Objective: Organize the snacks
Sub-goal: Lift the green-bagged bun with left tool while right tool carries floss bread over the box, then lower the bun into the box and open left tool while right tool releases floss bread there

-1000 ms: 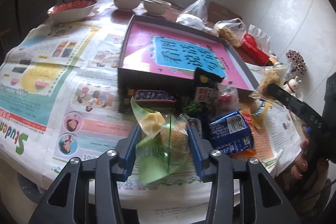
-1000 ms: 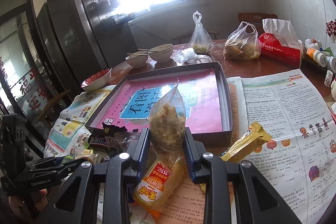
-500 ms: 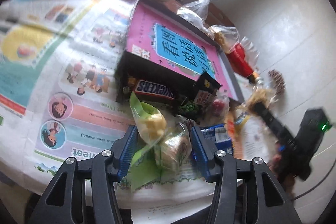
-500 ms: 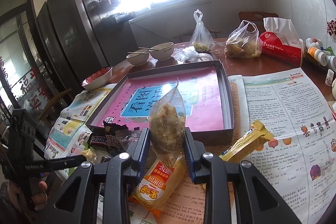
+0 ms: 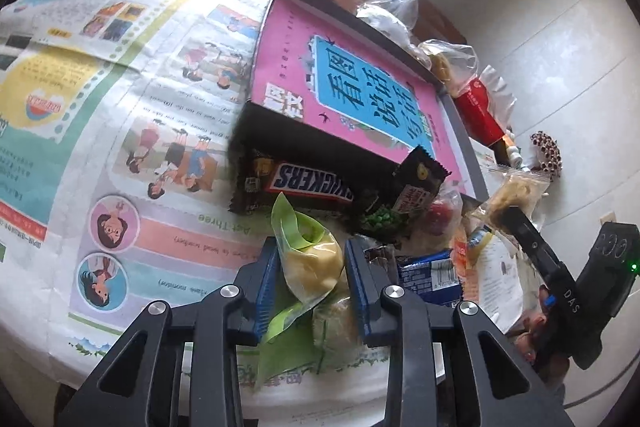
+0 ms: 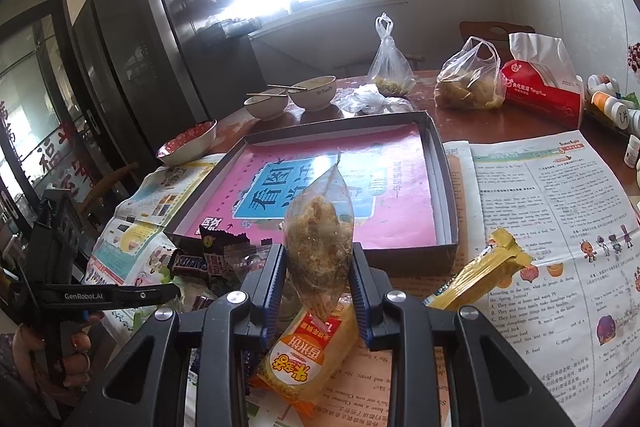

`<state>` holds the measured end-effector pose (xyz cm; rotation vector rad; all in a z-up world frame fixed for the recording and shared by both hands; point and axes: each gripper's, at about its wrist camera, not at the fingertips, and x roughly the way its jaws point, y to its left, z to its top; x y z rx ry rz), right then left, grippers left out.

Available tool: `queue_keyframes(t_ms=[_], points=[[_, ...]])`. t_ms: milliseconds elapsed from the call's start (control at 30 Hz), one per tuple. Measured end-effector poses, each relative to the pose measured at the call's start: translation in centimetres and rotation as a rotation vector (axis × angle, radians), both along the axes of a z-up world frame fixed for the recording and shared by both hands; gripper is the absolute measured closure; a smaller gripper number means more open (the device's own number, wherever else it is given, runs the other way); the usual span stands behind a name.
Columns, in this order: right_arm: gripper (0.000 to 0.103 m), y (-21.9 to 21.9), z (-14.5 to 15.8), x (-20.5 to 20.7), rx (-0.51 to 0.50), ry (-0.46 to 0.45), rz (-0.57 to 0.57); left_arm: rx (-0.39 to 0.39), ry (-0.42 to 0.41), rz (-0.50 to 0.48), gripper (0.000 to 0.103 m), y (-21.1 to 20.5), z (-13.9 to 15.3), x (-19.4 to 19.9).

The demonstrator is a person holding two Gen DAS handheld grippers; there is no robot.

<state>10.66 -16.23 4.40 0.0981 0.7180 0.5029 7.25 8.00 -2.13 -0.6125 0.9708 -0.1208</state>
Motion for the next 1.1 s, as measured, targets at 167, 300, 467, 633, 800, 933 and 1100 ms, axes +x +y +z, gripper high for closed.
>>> queue_keyframes(t_ms=[167,300,467,633,800,933,1100], points=[[0.072,0.2,0.3,0.5,0.001,-0.009,0.002,0.051,-0.073,0.020,0.070,0.2,2.2,0.0],[0.071,0.1,0.7,1.2,0.004,-0.020,-0.008,0.070,-0.118,0.042,0.070,0.9,3.8,0.9],[0.071,-0.3,1.0,2.1,0.009,-0.028,-0.024,0.079,-0.154,0.067,0.070,1.5,5.1,2.2],[0.071,-0.3,1.2,3.2,0.009,-0.031,-0.036,0.091,-0.175,0.085,0.070,1.7,5.9,4.1],[0.071,-0.1,0.5,4.7,-0.001,-0.010,-0.046,0.109,-0.186,0.092,0.069,1.5,6.1,6.0],[0.071,0.0,-0.4,5.8,-0.003,0.018,-0.049,0.114,-0.181,0.091,0.070,1.3,5.7,7.1],[0.071,0.2,-1.2,6.8,-0.003,0.042,-0.054,0.132,-0.173,0.089,0.069,0.8,5.2,8.2]])
